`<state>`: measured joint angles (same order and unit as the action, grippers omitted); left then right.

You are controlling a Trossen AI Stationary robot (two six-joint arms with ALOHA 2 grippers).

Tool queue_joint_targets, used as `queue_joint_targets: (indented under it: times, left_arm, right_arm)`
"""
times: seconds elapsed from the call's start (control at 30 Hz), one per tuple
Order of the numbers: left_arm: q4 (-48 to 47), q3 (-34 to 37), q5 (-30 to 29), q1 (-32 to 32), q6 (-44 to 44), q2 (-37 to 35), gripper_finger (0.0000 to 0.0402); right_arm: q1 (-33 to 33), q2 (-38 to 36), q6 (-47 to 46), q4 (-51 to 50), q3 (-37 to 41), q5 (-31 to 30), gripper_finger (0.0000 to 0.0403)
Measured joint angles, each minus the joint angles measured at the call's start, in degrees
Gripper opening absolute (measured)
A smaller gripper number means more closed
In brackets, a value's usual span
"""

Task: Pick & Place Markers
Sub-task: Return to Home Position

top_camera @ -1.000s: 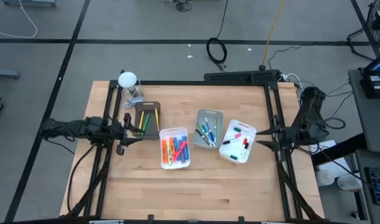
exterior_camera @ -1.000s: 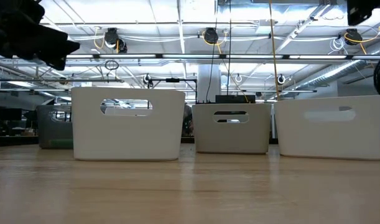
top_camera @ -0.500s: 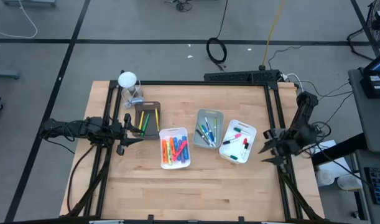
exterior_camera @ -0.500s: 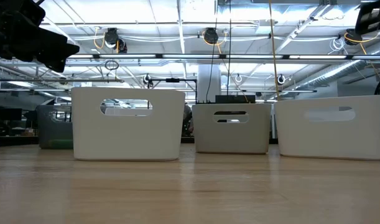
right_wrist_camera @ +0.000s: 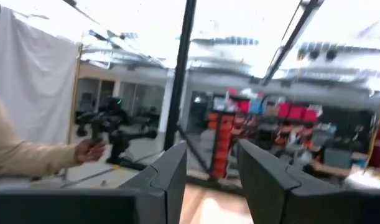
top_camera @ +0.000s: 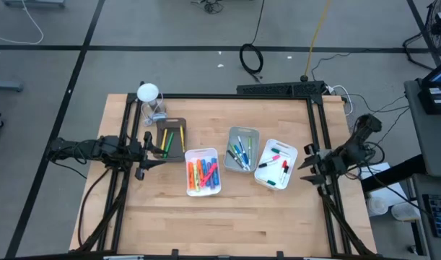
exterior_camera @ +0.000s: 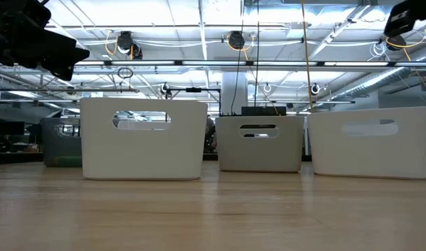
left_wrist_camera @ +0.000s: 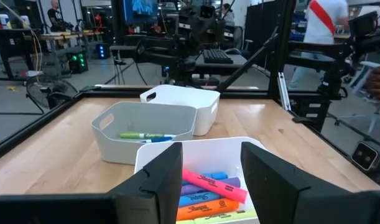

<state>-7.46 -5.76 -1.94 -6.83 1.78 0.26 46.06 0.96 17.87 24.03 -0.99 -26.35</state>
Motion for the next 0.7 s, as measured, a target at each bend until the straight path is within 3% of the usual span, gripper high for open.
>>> queue_joint_targets:
  times: [0.17,0.37,0.57,0.7]
  left_arm:
    - [0.04,0.0,-0.08,0.0,0.1,0.0,0.0168]
    - [0.04,0.0,-1.2,0.0,0.33,0.0,0.0168]
    - [0.04,0.0,-1.2,0.0,0.42,0.01,0.0168]
    - [0.02,0.0,-1.18,0.0,1.18,0.0,0.0168]
  right_arm:
    - [-9.3,-0.03,1.66,1.38,0.04,8.05,0.0128]
    - [-19.92,0.0,-2.48,1.27,0.04,8.91,0.0128]
    - [-29.43,0.0,-5.79,0.73,0.11,19.24,0.0128]
    - [-33.27,-0.07,-4.95,1.59,-0.25,20.19,0.0128]
